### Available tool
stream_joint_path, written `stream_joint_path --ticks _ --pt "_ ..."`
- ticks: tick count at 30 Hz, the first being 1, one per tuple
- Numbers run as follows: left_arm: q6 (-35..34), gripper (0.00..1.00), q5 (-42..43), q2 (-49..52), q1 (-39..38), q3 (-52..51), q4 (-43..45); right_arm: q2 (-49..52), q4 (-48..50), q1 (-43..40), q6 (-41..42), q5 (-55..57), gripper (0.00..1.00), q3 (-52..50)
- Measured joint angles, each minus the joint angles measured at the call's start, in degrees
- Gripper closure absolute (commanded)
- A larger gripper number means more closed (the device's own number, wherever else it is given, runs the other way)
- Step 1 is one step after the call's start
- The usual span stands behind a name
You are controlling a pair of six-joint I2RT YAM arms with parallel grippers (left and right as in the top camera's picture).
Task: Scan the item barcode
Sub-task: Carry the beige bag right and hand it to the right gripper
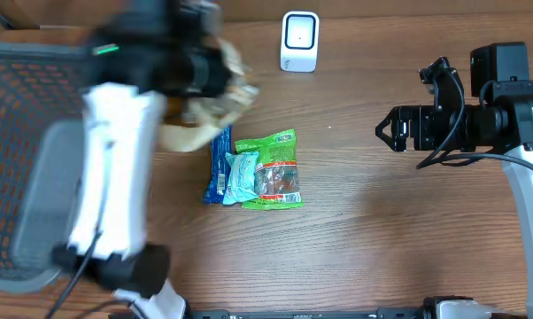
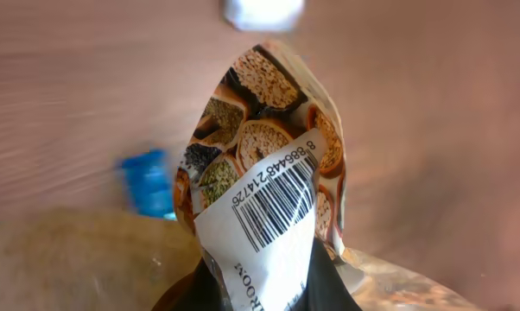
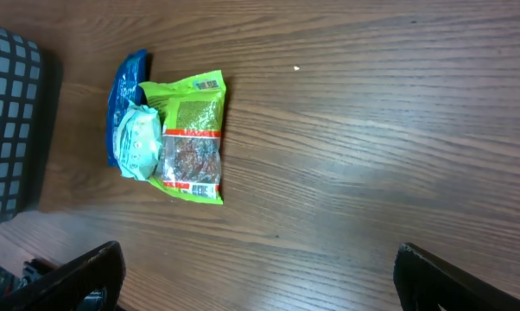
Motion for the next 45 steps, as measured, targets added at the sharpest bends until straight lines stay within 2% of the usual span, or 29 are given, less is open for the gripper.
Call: stream_joint_path --ticks 1,4,6,8,12,18,24,29,30,32,36,42,45 --pt "2.0 0.92 0.0 3.8 -4.9 -3.1 2.4 0.0 0.0 0.0 0.0 0.0 0.0 0.0" --pt "3.7 0.88 0.0 10.7 -10.5 -6.2 5.6 0.0 0.0 0.0 0.0 0.0 0.0 0.0" --pt "4.4 0.78 0.1 16.0 -13.5 -6.8 7.4 0.0 0.0 0.0 0.0 0.0 0.0 0.0" --pt "4.9 0.58 0.2 20.3 -15.5 -6.9 8.7 0.0 0.0 0.0 0.0 0.0 0.0 0.0" --pt "5.6 0.02 0.8 26.1 -18.8 -7.8 9.7 0.0 0.5 0.0 0.0 0.0 0.0 0.0" --pt "5.7 0.0 1.5 26.4 -19.9 -4.3 9.3 0.5 3.5 0.0 1.6 0.0 0.0 0.0" --pt "3.3 0.0 1.5 26.1 -15.8 13.6 2.2 6.7 3.5 0.0 2.8 -0.3 0.0 0.0" --pt "2.0 0.0 1.5 25.3 -10.4 21.0 -1.3 12.2 3.6 0.0 2.9 -0.6 0.0 0.0" --pt "1.8 0.0 1.5 25.1 -9.1 21.4 -1.5 13.9 3.7 0.0 2.9 -0.6 0.01 0.0" --pt "1.4 0.0 1.5 25.1 -6.9 21.5 -1.6 16.5 3.6 0.0 3.0 -0.6 0.13 0.0" --pt "1.2 0.0 1.5 25.1 -4.1 21.5 -1.7 23.5 3.8 0.0 3.0 0.3 0.14 0.0" --pt "1.2 0.0 1.5 25.1 -3.9 21.5 -1.7 29.7 5.6 0.0 2.8 0.7 0.27 -0.2" --pt "1.2 0.0 1.5 25.1 -3.9 21.5 -1.7 31.3 9.0 0.0 2.8 0.9 0.28 -3.8"
